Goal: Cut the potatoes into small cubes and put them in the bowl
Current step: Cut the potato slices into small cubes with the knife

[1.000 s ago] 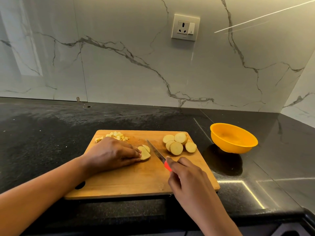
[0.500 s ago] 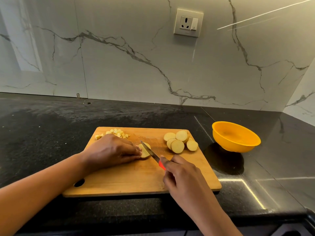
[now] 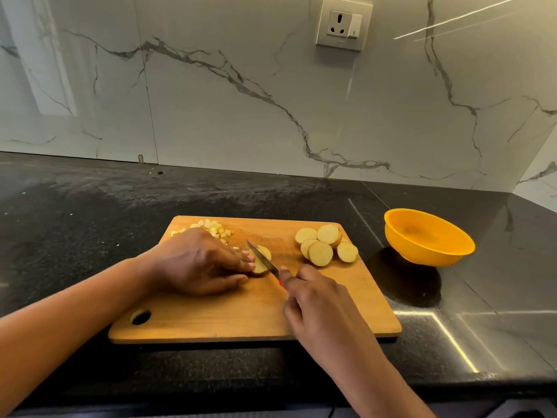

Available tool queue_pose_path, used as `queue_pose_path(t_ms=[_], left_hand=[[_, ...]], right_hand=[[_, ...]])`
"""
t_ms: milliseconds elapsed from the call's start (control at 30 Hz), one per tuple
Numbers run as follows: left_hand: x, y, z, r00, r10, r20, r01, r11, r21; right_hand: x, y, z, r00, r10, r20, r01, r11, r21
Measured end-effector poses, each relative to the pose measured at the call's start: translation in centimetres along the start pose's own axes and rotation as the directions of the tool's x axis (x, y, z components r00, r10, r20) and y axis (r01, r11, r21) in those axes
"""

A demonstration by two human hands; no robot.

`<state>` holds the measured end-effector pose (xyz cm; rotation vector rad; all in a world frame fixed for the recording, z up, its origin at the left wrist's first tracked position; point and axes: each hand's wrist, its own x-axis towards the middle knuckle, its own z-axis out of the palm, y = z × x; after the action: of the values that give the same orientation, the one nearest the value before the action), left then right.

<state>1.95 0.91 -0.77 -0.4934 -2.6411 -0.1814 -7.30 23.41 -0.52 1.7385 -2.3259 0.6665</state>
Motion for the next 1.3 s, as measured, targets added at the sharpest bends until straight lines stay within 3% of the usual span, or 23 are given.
queue_pose_path(t_ms=[367,600,700,967,1300], left_hand=[[-0.3,0.1,-0.2,0.997,-0.038,0.062,0.038,0.999,-0.002],[-0.7,0.4,0.1,0.996,-0.082,-0.03,0.08,0.994,-0.07],[-0.7,0.4,-0.1,0.997,-0.048,-0.06,0.047,0.999,-0.025],[-0.9,0.5,-0.5,0.998,0.048,0.04,-0.053,0.991,0.125],[-0.8,0.3,-0.7,0.997,0.047,0.057,-0.051,0.996,0.079]], right_hand=[[-2.8,-0.3,-1.7,0.994,0.018,0.107,-0.014,0.999,-0.038],[-4.0,0.1,-2.9,0.997,0.061,0.055,-0.06,0.998,-0.013],[-3.2,0.0,-2.1,0.998,0.067,0.018,-0.067,0.998,0.009],[-2.1,0.0,-0.9,0.997,0.076,-0.019,-0.074,0.996,0.056],[-1.2,0.0,-0.6,1.0,0.018,-0.004,-0.018,0.999,0.045]])
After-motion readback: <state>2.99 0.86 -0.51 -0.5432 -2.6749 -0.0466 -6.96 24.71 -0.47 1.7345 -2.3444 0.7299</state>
